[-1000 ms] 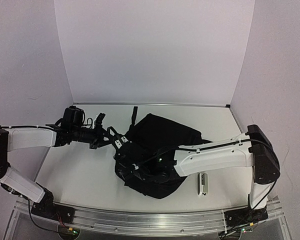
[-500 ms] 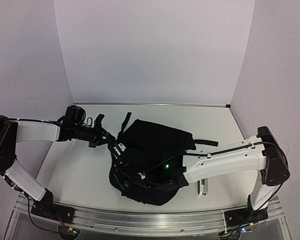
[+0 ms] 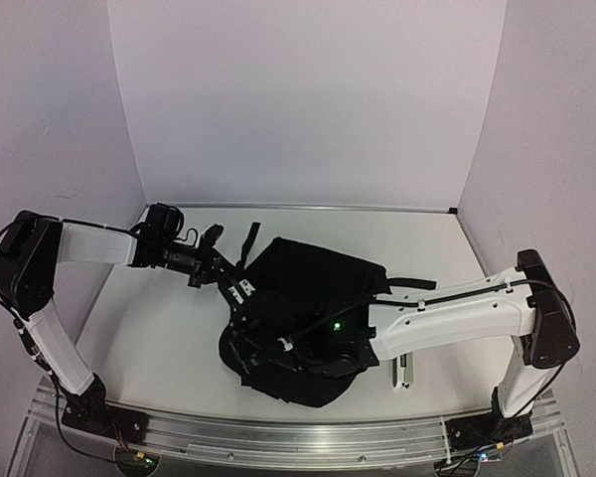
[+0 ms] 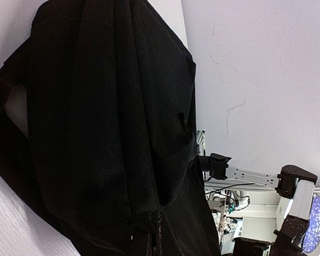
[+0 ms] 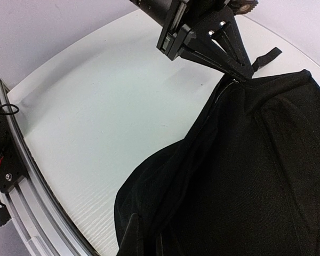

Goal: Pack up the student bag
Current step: Zip the student bag at the center of the board, then adjust the student bag at the center of the board.

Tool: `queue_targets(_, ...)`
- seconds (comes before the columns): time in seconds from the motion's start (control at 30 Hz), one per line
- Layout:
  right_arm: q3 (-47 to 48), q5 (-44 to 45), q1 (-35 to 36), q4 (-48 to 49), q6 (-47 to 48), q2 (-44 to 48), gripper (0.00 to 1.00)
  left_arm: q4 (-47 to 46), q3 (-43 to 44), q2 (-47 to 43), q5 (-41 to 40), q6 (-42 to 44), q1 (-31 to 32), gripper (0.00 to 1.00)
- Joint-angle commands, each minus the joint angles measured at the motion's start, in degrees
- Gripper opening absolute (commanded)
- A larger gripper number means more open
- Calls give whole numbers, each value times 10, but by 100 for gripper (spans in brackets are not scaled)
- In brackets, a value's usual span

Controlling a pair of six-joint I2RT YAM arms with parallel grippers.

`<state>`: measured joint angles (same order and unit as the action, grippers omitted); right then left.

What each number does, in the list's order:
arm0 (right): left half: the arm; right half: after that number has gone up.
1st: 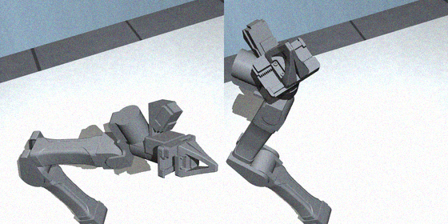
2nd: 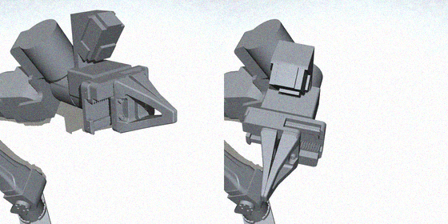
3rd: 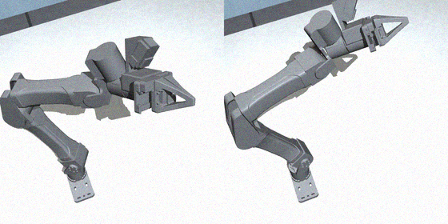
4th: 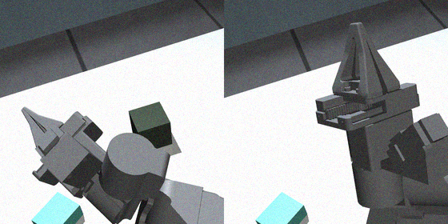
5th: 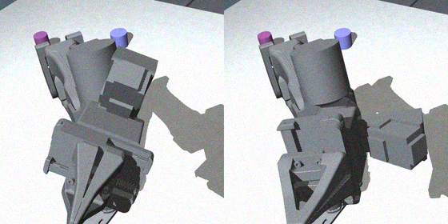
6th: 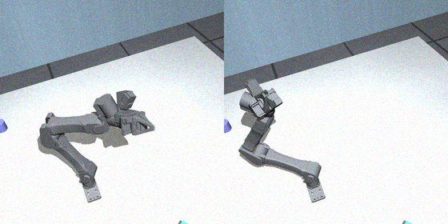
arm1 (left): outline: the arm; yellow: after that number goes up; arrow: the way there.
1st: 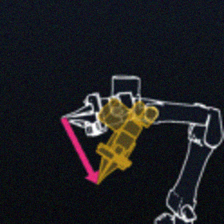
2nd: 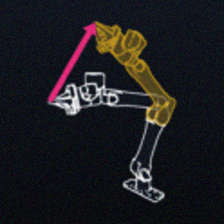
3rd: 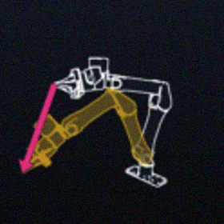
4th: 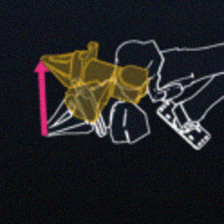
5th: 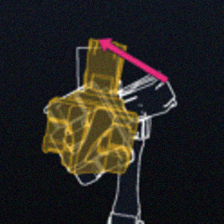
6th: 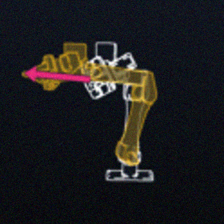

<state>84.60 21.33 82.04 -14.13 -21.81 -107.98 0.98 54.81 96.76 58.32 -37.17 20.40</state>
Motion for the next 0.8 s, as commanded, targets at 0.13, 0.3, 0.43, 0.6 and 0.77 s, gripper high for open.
queue_targets(0.13,17,55,6,-17,-51,69,70,-50,43,-10,-148,51,-34,17)
queue_targets(0.3,-9,22,-93,-33,-37,80,91,8,15,-78,-212,54,-34,61)
queue_targets(0.43,-18,-25,-193,-40,-5,70,96,71,-23,-155,-269,35,-28,78)
queue_targets(0.6,-11,-75,-313,-40,40,53,98,176,-61,-218,-331,-4,7,86)
queue_targets(0.77,7,-160,-422,-40,69,17,90,225,-100,-263,-360,-65,57,88)
